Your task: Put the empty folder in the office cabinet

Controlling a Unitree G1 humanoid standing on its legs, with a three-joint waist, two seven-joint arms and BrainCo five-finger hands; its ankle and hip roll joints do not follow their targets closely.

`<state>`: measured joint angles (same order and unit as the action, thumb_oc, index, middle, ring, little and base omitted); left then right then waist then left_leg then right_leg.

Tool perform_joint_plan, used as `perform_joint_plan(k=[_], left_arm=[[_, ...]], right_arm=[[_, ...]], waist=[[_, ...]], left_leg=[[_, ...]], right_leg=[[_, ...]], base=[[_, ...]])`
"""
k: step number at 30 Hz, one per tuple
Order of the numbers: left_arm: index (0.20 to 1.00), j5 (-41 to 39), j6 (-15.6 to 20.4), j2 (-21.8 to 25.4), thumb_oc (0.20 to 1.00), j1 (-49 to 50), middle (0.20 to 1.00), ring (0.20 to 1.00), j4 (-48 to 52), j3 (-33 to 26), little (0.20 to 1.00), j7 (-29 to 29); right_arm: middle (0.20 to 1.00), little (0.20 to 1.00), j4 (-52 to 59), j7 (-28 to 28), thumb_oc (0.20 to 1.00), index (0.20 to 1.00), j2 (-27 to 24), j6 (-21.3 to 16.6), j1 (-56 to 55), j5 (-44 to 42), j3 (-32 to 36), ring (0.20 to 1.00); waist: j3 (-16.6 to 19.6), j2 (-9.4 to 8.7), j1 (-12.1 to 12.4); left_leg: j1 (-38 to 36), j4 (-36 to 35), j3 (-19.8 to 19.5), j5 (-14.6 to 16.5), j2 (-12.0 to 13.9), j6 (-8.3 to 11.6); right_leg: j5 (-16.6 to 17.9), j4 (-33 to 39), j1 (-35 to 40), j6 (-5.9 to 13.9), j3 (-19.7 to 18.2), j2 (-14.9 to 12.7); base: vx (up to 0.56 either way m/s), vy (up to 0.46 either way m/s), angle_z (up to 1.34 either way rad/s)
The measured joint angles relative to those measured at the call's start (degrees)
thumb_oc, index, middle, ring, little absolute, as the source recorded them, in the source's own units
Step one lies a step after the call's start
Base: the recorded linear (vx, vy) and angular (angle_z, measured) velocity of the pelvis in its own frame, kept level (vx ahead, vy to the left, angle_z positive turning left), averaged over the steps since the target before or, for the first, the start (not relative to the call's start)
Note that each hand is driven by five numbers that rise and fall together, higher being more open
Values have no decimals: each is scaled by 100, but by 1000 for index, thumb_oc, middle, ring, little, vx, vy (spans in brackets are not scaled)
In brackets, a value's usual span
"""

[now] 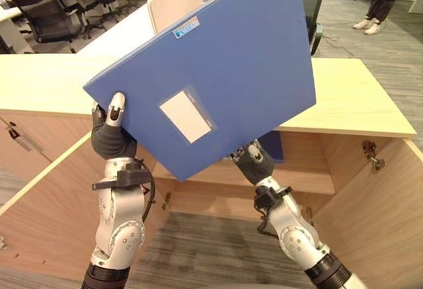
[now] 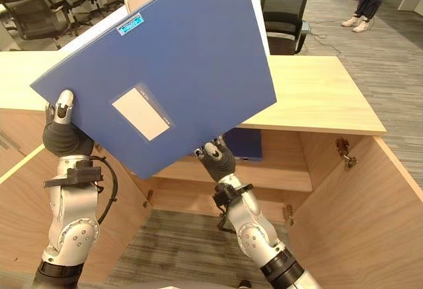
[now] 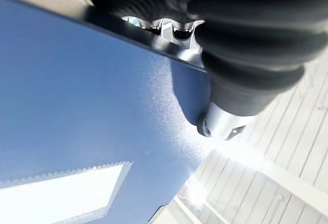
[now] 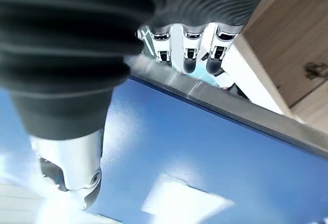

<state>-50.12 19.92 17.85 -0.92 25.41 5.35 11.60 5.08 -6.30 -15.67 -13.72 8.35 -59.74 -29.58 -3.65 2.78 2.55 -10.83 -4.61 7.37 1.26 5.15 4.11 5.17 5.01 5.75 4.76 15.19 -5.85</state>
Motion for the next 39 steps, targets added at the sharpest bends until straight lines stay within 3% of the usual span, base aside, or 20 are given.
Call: perform_joint_plan(k=[9,25,26,27,39], left_arm=[[200,-125,-7,-214,200,139,200,200,-59,34,200,-97],[200,-125,10,-224,200,144,200,200,-149,126,200,-97],[200,-125,10,-224,200,145,200,200,-167,130,200,-97],[200,-125,9,-224,200,147,200,200,-189,137,200,-97],[200,-117,4,-227,200,157,200,200,-278,147,200,-204]], right_arm=[[1000,1000,4,187,1000,1000,18,-224,142,2,30,1000],[1000,1000,179,340,1000,1000,17,-299,142,0,38,1000],[507,507,179,345,507,507,17,-325,142,0,38,507],[200,200,179,350,200,200,16,-333,141,-3,37,200],[200,200,175,414,200,200,67,-368,138,-225,115,200]], waist=[[-15,2,23],[-148,-12,52],[-148,-13,53],[-148,-14,52],[-143,-37,54]], left_leg=[[10,-12,11,0,6,0],[12,-7,4,0,9,-1],[11,-6,3,0,9,-1],[11,-6,3,0,9,-1],[12,-2,-6,0,9,-1]], right_leg=[[-1,0,-20,0,-12,19],[0,0,-16,-1,-9,24],[0,0,-14,-1,-9,24],[0,0,-13,-1,-9,25],[0,-1,-10,-1,-2,25]], base=[[0,0,0],[0,0,0],[0,0,0],[0,0,0],[0,0,0]])
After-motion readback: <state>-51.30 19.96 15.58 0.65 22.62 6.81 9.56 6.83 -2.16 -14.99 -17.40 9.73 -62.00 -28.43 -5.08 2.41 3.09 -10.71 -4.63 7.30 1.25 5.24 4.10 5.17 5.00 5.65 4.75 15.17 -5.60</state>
